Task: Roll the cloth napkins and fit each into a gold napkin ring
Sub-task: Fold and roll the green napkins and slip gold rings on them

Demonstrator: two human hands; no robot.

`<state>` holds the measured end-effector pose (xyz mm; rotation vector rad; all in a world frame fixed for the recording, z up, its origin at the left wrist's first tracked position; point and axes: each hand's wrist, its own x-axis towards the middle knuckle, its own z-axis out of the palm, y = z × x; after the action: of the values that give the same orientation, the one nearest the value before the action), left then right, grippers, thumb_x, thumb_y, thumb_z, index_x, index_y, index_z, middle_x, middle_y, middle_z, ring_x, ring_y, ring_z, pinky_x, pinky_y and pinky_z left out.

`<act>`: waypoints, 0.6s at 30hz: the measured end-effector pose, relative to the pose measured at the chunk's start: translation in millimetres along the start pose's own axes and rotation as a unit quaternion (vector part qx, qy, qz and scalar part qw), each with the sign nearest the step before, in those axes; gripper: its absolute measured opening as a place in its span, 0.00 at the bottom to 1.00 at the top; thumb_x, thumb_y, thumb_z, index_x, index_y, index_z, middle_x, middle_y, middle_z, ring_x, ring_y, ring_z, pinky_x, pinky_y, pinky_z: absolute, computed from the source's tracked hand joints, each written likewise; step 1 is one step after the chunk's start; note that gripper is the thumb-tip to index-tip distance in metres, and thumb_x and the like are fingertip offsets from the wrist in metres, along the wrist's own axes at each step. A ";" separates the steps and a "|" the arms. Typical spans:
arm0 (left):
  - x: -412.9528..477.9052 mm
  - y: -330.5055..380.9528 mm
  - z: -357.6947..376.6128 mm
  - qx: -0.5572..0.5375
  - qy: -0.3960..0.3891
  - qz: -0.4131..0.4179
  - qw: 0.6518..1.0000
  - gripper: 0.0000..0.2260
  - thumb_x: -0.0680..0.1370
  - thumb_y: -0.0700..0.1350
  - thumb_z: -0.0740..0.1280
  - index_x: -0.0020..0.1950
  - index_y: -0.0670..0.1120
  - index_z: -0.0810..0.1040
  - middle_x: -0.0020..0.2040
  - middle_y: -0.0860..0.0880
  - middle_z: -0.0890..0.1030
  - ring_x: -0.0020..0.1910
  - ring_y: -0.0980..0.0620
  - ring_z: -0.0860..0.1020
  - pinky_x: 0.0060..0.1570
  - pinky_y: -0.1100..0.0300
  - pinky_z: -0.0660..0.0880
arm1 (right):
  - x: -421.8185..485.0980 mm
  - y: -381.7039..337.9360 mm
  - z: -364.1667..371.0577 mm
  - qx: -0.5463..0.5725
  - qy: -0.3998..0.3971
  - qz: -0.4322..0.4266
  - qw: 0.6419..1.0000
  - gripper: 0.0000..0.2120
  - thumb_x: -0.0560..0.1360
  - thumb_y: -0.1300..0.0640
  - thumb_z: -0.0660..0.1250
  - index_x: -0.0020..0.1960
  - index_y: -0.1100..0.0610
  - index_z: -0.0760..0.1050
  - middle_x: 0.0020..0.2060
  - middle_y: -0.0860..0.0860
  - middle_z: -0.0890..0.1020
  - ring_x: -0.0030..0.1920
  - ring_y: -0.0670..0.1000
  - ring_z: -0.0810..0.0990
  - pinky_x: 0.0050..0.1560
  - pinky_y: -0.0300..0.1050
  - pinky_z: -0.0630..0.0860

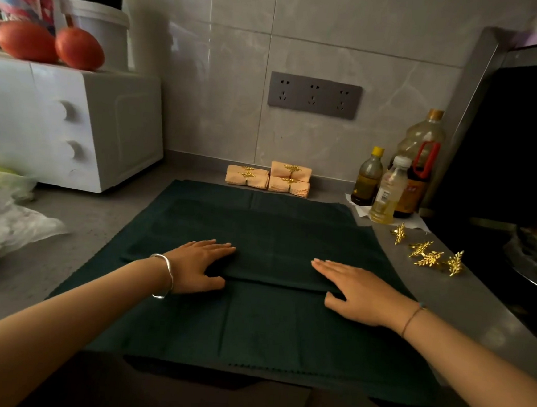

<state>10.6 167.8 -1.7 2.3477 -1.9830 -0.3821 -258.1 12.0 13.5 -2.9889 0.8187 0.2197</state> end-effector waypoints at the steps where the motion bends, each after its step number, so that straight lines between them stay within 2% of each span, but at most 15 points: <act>1: 0.6 -0.2 0.4 0.003 0.006 -0.003 1.000 0.31 0.78 0.56 0.59 0.77 0.55 0.48 0.77 0.56 0.51 0.76 0.53 0.49 0.73 0.55 0.48 | 0.7 0.4 0.2 0.001 0.005 0.004 1.000 0.30 0.80 0.47 0.55 0.77 0.47 0.46 0.76 0.44 0.52 0.75 0.43 0.51 0.71 0.38 0.50; 6: 3.9 -3.5 -2.6 0.018 0.030 -0.010 0.999 0.26 0.81 0.45 0.58 0.76 0.56 0.53 0.77 0.55 0.54 0.75 0.53 0.55 0.72 0.57 0.53 | 7.4 9.0 -0.5 0.008 -0.003 0.017 1.000 0.26 0.81 0.56 0.54 0.76 0.46 0.51 0.75 0.41 0.53 0.74 0.43 0.54 0.72 0.40 0.52; 10: 5.8 -4.7 -11.4 0.035 0.017 -0.027 0.999 0.23 0.81 0.43 0.56 0.75 0.56 0.56 0.75 0.52 0.61 0.73 0.51 0.61 0.70 0.57 0.58 | 9.9 12.1 -11.0 0.051 -0.019 0.036 0.998 0.24 0.81 0.58 0.53 0.75 0.44 0.56 0.74 0.42 0.60 0.72 0.46 0.61 0.70 0.41 0.59; 12: 7.3 -2.8 -20.1 0.017 0.000 -0.021 1.000 0.20 0.82 0.43 0.56 0.74 0.54 0.61 0.71 0.50 0.68 0.69 0.50 0.67 0.69 0.57 0.62 | 10.1 14.9 -19.8 0.089 -0.041 0.035 0.995 0.20 0.82 0.57 0.53 0.72 0.43 0.62 0.68 0.44 0.69 0.64 0.45 0.70 0.62 0.37 0.68; 14: 6.8 -1.8 -31.8 -0.016 -0.010 0.003 1.000 0.16 0.81 0.43 0.56 0.70 0.50 0.69 0.66 0.49 0.74 0.63 0.51 0.72 0.67 0.57 0.65 | 6.3 17.5 -33.3 0.127 -0.074 0.027 0.989 0.15 0.82 0.55 0.53 0.65 0.44 0.70 0.59 0.45 0.76 0.52 0.42 0.75 0.50 0.33 0.71; 16: 4.0 -1.3 -44.9 -0.035 -0.019 0.035 0.999 0.13 0.81 0.45 0.57 0.64 0.48 0.74 0.60 0.50 0.77 0.57 0.53 0.75 0.64 0.56 0.68 | -0.4 19.9 -50.1 0.147 -0.102 0.024 0.984 0.11 0.82 0.53 0.54 0.58 0.48 0.73 0.53 0.49 0.78 0.48 0.44 0.77 0.48 0.35 0.73; 18: 1.4 -0.6 -58.7 -0.040 -0.040 0.049 0.997 0.12 0.81 0.48 0.58 0.59 0.47 0.76 0.56 0.50 0.79 0.53 0.53 0.77 0.61 0.55 0.70 | -7.5 24.0 -67.2 0.165 -0.126 0.035 0.978 0.12 0.81 0.51 0.55 0.58 0.53 0.75 0.52 0.51 0.79 0.49 0.47 0.78 0.51 0.39 0.73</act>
<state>24.0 159.3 54.8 2.2106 -2.0653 -0.5467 -268.2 -9.6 81.2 -2.5613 0.8388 0.4108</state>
